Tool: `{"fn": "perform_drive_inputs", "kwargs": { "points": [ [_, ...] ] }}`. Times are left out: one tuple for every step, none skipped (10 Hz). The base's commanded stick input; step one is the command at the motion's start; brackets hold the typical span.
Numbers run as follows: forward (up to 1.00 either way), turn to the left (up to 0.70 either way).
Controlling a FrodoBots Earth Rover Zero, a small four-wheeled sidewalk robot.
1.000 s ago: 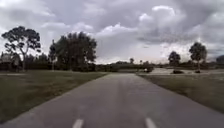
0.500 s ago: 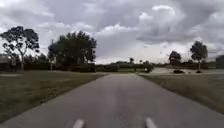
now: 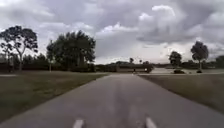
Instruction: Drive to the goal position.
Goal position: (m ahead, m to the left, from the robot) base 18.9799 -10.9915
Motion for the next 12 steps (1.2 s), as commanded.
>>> {"fn": "perform_drive_inputs", "kwargs": {
  "points": [
    [0.85, 0.0],
    [0.85, 0.0],
    [0.85, 0.0],
    [0.85, 0.0],
    [0.85, 0.0],
    [0.85, 0.0],
    [0.85, 0.0],
    [0.85, 0.0],
    [0.85, 0.0],
    [0.85, 0.0],
    [0.85, 0.0],
    [0.85, 0.0]
  ]
}}
